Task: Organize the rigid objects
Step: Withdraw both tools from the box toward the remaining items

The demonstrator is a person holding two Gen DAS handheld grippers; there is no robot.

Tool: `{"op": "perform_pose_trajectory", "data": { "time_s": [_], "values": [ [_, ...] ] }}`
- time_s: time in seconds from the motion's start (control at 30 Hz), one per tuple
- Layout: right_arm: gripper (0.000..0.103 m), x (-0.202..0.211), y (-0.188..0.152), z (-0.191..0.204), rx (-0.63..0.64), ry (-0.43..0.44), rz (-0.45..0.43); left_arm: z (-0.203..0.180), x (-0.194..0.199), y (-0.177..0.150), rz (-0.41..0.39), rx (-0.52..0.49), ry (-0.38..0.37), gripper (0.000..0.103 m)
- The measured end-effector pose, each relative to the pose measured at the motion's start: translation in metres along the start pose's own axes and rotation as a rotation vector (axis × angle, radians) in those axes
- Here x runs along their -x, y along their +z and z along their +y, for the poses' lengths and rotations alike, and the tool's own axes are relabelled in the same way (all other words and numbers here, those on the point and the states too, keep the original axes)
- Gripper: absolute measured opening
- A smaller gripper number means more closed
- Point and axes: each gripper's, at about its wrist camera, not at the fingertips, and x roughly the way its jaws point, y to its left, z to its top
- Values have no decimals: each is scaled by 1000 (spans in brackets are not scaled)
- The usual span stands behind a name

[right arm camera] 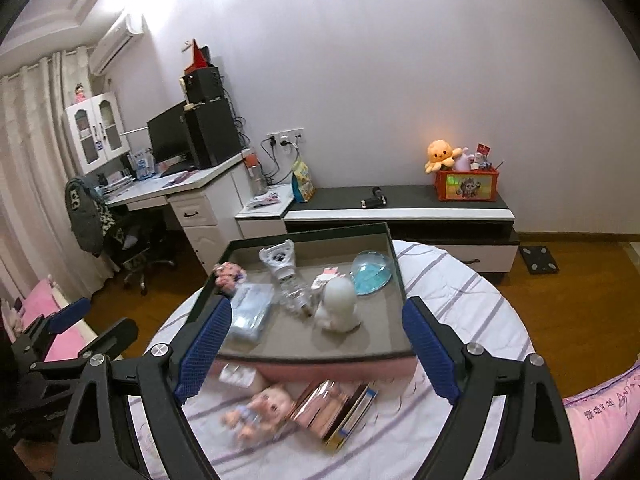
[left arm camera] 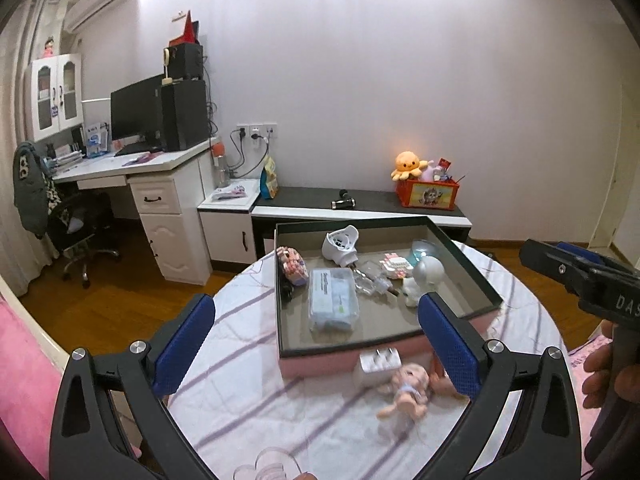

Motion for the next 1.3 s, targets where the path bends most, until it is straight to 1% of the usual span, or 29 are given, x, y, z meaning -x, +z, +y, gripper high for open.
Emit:
{"op": "perform_pose_trajectory", "data": {
  "time_s": [0.13,0.27,0.4,0.57,0.83,1.3],
  "values": [
    [89,22,-13,10,15,9,-16,-1,23,-13,-10,12,3,103],
    [89,39,-26,13,14,15,-27,-2,38,-24,-11,32,-1,103],
    [89,57,-38,16,24,3,-45,-3,50,-32,-14,32,2,103],
    [89,75,-50,15,13,-18,-70,1,63,-38,-20,59,-5,103],
    [88,81,-60,6,-12,-33,-57,4,74,-42,-34,69,2,103],
    [89,85,-62,11,2,-30,-54,4,80,-42,-40,70,0,103]
  ]
}}
